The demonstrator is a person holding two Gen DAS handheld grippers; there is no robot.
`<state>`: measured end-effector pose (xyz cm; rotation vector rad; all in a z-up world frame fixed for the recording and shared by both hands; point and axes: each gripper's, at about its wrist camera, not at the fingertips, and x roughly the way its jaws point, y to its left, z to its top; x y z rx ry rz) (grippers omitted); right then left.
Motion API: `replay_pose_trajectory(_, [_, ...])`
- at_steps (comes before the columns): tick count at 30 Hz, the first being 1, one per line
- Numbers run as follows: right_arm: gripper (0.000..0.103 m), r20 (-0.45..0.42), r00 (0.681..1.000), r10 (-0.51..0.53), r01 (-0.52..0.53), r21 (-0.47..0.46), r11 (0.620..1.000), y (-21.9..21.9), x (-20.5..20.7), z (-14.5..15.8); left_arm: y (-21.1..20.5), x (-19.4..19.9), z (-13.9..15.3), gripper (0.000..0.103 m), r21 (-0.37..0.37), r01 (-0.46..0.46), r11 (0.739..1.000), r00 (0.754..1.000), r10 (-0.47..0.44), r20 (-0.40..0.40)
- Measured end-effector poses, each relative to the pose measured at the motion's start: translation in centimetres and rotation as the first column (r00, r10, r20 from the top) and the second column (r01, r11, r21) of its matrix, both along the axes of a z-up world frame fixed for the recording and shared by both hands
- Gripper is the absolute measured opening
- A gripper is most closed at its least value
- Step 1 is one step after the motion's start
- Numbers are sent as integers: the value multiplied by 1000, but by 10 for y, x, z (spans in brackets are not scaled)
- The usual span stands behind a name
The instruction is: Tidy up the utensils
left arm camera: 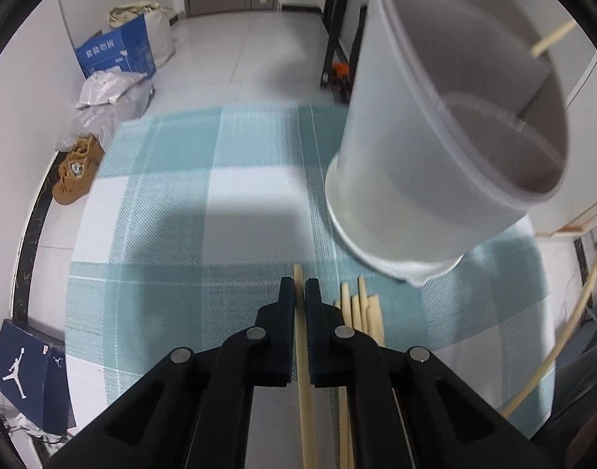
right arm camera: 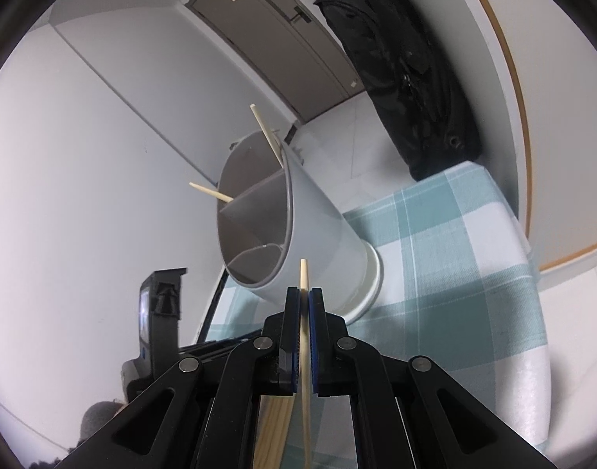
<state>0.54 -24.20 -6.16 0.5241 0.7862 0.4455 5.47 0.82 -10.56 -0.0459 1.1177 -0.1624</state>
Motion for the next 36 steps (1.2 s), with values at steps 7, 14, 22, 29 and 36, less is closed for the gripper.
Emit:
replay_pose_trajectory(7, [3,42,999,-16,17,-20,1000,4,-6,8,15,-18,39,1,-98,-73,993,984,88,157])
replay_pose_trajectory(14, [3,118,993,2,6,-74,997,19,-21,24,14,-45,73,1,-134,-66,989,957,101,273])
replay_pose_trajectory(22, [3,174,984,24,3,-153,988,38,-36,35,25,-48,80,1,-137,-9,991,952,51,302])
replay_pose_trajectory(29, [3,157,988,6,16,-133,991,34,-41,35,29,-20,20,27,-146,-44,988,999,47,16])
replay_pose_trajectory(36, [3,118,993,-5,19,-119,993,30,-35,29,12,12,-12,42,-54,-47,997,996,43,-76])
